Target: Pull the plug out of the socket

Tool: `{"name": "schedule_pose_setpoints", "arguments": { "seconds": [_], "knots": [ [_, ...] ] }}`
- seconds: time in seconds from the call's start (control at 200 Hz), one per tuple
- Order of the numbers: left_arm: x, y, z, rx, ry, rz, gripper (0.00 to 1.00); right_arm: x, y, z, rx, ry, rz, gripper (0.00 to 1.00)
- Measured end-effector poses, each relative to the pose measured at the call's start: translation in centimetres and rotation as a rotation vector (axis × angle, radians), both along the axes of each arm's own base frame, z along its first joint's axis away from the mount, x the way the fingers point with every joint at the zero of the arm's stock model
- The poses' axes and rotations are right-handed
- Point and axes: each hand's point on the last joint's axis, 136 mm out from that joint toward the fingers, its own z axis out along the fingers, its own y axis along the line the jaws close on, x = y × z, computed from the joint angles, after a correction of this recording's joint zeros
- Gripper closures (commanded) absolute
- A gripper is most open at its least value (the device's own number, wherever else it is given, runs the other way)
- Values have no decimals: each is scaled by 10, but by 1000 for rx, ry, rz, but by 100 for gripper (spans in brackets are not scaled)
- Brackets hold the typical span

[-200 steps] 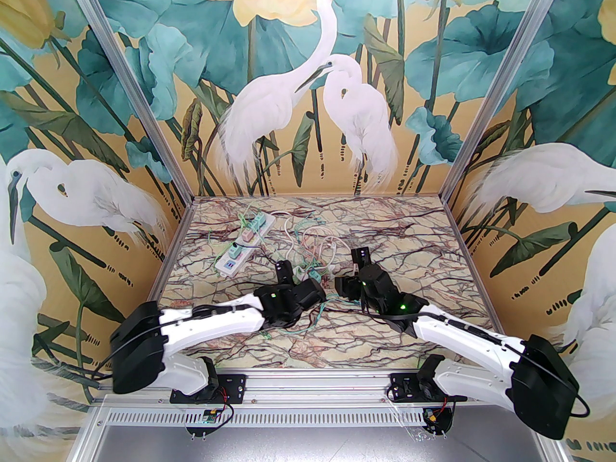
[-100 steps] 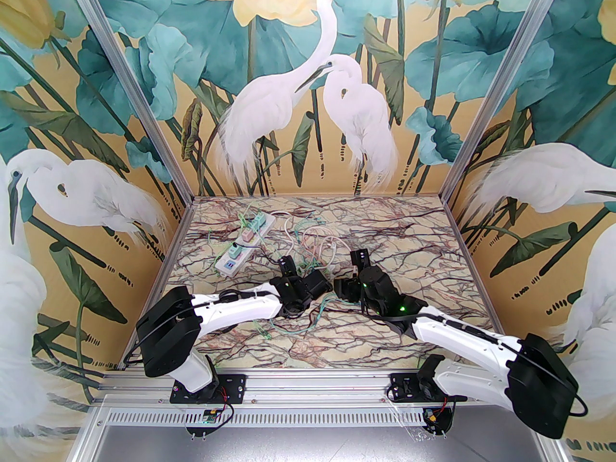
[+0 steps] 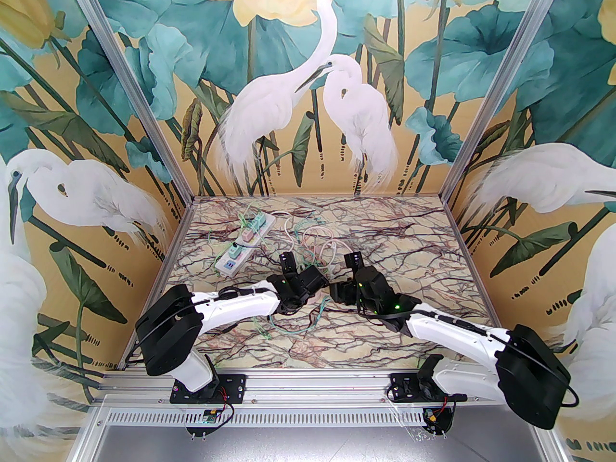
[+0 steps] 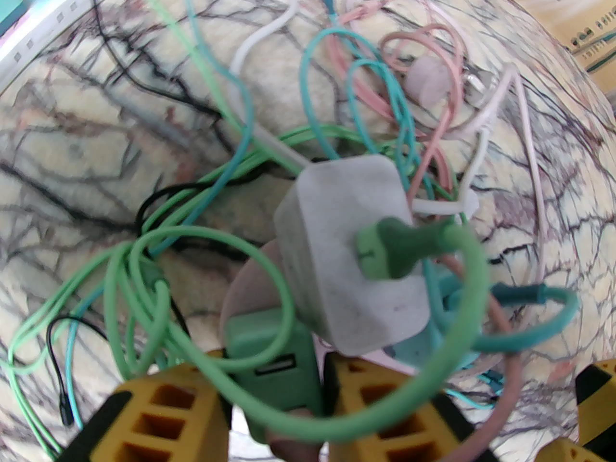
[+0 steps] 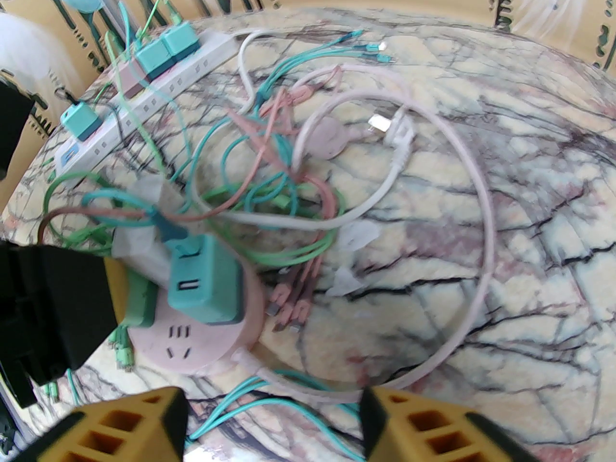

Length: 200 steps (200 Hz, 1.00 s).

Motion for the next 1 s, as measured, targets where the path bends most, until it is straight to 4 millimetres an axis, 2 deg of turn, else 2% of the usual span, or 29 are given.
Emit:
{"name": "schedule_pose_setpoints", "arguments": {
  "seconds": [0.22,0.42,0.465,0.625,0.86,1.0],
  "knots": [
    [-2,0,0,4,-4,-59,58,9,24,-2,11,52,46,45],
    [-8,-4,5,-21,15,-103,49,21,52,2,-38,59,51,46],
    [-9,1,4,-14,22,-99,47,22,56,0,-61,61,51,46],
    [-16,9,10,-37,23,-105,44,30,60,-15,-122,88,32,46],
    [-27,12,47,-156,-39,-129,42,29,60,-42,-197,132,44,45],
    [-31,21,45,-219,-22,-125,46,28,62,-44,-219,124,60,46]
  ]
}}
